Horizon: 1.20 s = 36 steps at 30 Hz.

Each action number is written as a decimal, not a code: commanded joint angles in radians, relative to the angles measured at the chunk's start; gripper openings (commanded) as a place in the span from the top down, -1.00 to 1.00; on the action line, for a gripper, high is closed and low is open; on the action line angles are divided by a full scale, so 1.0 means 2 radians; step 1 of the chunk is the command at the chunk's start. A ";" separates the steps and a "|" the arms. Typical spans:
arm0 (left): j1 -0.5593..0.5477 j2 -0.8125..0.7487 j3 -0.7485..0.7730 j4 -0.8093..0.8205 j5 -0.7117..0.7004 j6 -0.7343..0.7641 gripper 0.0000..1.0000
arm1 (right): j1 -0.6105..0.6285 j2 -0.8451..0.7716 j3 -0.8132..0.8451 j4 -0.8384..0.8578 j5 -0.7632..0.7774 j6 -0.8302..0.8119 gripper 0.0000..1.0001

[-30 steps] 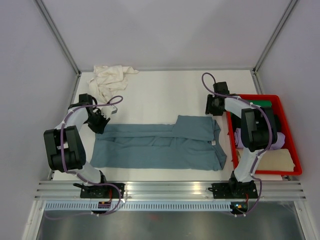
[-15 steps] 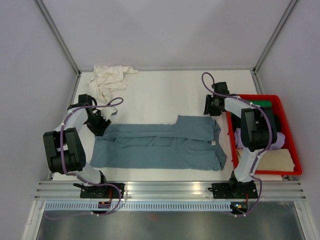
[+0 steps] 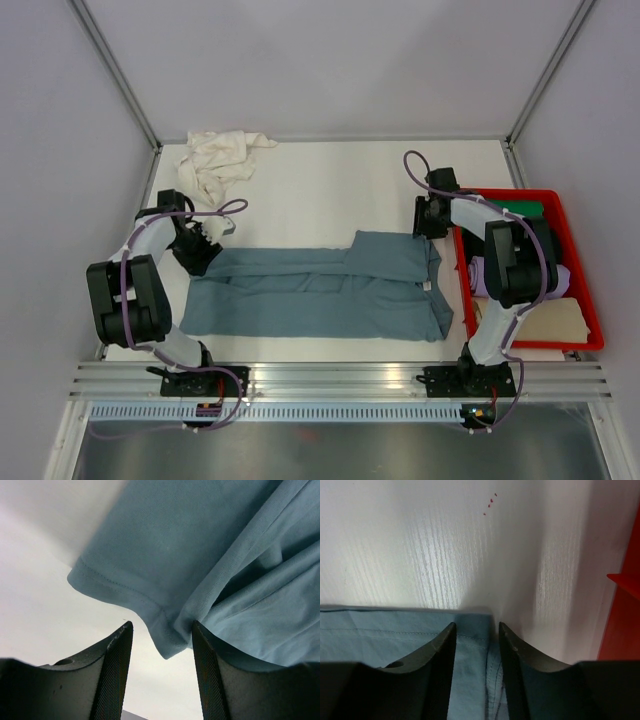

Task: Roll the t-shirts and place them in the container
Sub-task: Fold the tshirt

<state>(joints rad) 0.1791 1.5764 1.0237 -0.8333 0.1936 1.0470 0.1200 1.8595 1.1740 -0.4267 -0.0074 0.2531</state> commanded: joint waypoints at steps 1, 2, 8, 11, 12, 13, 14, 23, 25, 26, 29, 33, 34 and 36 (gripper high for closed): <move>0.002 0.006 0.010 -0.005 0.008 0.028 -0.13 | -0.001 -0.007 -0.013 -0.018 -0.021 -0.007 0.12; 0.002 0.005 0.008 -0.005 0.007 0.029 -0.13 | -0.002 -0.006 -0.014 -0.016 -0.032 -0.006 0.20; 0.002 -0.014 0.004 -0.016 0.004 0.039 -0.13 | -0.002 -0.004 -0.009 -0.003 -0.038 -0.002 0.58; 0.002 -0.020 -0.001 -0.027 -0.005 0.052 -0.14 | -0.002 -0.008 -0.006 -0.003 -0.036 -0.005 0.71; 0.002 -0.022 -0.004 -0.029 -0.013 0.056 -0.15 | -0.001 -0.009 -0.005 -0.001 -0.036 -0.005 0.73; 0.002 -0.024 -0.008 -0.030 -0.018 0.059 -0.16 | -0.001 -0.014 -0.004 -0.001 -0.037 -0.006 0.75; 0.002 -0.029 -0.012 -0.029 -0.020 0.069 -0.17 | -0.001 -0.015 -0.003 -0.001 -0.037 -0.008 0.78; -0.003 -0.044 -0.017 -0.021 0.010 0.076 -0.27 | -0.001 -0.052 -0.001 0.009 -0.041 -0.015 0.99; -0.003 -0.037 -0.015 0.000 0.008 0.067 -0.27 | -0.001 -0.058 -0.001 0.010 -0.048 -0.018 0.99; -0.002 -0.034 -0.011 0.002 0.008 0.063 -0.26 | -0.001 -0.059 -0.001 0.011 -0.051 -0.019 0.99; -0.004 -0.017 -0.010 0.003 0.006 0.064 -0.26 | -0.001 -0.063 -0.001 0.009 -0.055 -0.021 0.99; -0.003 0.001 -0.018 0.024 0.001 0.060 -0.19 | 0.000 -0.068 -0.003 0.006 -0.061 -0.020 0.99; -0.003 0.006 -0.018 0.027 0.003 0.057 -0.15 | 0.000 -0.071 -0.003 0.005 -0.061 -0.020 0.99; -0.003 0.006 -0.017 0.030 0.005 0.053 0.16 | 0.001 -0.081 -0.006 0.003 -0.065 -0.016 0.99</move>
<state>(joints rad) 0.1764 1.5803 0.9859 -0.8120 0.1680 1.1416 0.1200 1.7618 1.1652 -0.4259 -0.1120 0.2298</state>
